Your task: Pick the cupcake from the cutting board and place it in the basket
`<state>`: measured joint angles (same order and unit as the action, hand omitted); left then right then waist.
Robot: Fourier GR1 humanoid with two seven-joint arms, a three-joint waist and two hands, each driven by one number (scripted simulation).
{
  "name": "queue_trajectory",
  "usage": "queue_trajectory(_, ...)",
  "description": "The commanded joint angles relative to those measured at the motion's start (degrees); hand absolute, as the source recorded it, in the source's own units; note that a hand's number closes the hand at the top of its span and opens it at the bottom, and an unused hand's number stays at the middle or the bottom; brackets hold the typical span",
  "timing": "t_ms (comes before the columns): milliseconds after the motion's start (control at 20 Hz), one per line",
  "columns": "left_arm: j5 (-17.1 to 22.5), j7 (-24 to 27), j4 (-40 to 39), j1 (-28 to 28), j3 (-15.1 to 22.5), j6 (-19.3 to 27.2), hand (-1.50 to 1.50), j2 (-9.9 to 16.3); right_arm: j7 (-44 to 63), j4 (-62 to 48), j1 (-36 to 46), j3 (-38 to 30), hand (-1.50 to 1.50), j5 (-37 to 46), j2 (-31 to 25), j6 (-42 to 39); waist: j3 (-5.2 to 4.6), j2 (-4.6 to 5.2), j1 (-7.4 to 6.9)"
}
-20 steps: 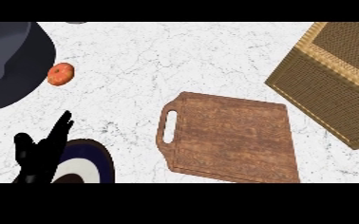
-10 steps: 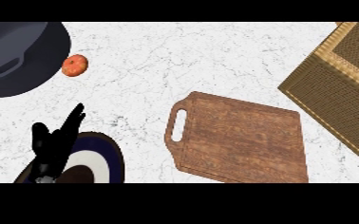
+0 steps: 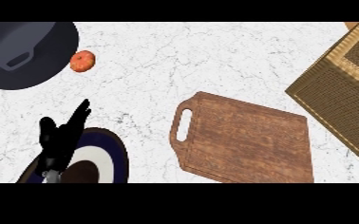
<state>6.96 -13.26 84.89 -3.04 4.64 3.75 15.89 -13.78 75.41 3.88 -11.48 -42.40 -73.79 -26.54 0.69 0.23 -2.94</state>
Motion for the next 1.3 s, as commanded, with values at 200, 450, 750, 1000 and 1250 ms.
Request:
queue_trajectory(200, -0.8, -0.3, -6.5, -3.3, 1.4, -0.9, 0.00, -1.8, -3.2, -10.7, 9.7, 6.6, 1.50, 7.8, 6.5, -3.4, -0.64, 0.56, 0.14)
queue_trajectory(450, 0.5, -3.4, -3.8, -0.9, 0.5, -2.7, 0.00, 0.2, -9.5, -17.5, 13.8, 9.3, 1.50, 23.4, 6.3, 6.8, -0.48, 1.10, -1.32)
queue_trajectory(750, -1.0, -3.0, -4.2, -2.0, 1.6, 0.0, 0.00, -3.1, -18.7, -26.1, 19.4, 11.1, -1.50, 30.7, 8.3, 5.9, -0.54, 0.63, 0.08)
queue_trajectory(1000, -0.6, -5.3, -3.6, 0.1, -0.1, -0.3, 0.00, -1.5, -22.9, -36.1, 26.2, 10.0, -1.50, 31.8, 9.1, 1.9, -0.51, 0.71, 0.04)
queue_trajectory(1250, 0.1, -4.2, -3.5, -2.0, 0.0, -1.7, 0.00, -1.7, -21.1, -44.5, 30.5, 6.5, -1.50, 28.6, 6.7, -5.4, -0.55, 0.57, 0.57)
